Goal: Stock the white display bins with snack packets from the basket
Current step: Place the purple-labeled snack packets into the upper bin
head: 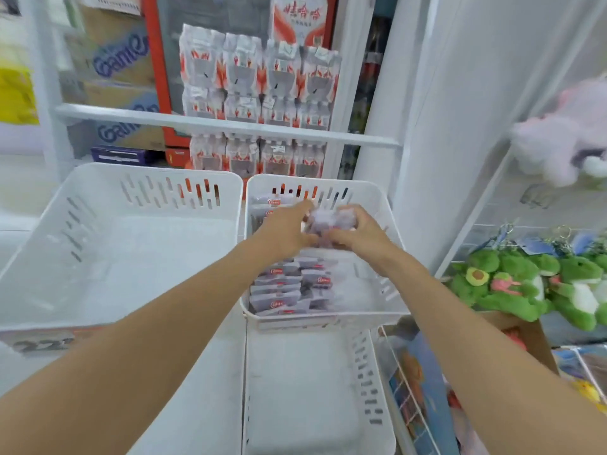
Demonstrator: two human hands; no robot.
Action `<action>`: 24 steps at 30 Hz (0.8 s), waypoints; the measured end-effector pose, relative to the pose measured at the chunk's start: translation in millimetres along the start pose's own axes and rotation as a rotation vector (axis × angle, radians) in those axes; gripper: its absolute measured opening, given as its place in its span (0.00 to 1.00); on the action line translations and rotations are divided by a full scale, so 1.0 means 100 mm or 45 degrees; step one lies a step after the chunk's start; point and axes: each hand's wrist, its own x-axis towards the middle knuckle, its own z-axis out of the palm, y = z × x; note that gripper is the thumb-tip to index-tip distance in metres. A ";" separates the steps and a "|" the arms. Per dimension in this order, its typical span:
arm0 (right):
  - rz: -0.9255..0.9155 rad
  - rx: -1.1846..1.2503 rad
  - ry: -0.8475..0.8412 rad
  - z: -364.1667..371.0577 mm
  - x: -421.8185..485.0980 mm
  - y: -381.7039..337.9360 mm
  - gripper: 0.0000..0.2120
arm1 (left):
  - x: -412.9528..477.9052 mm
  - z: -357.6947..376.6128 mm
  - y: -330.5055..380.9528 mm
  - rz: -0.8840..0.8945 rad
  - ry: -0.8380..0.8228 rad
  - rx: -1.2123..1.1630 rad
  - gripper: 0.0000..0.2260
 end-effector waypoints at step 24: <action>-0.071 -0.397 -0.066 0.31 -0.02 0.21 0.28 | -0.62 -0.18 -0.41 0.022 0.383 0.099 0.11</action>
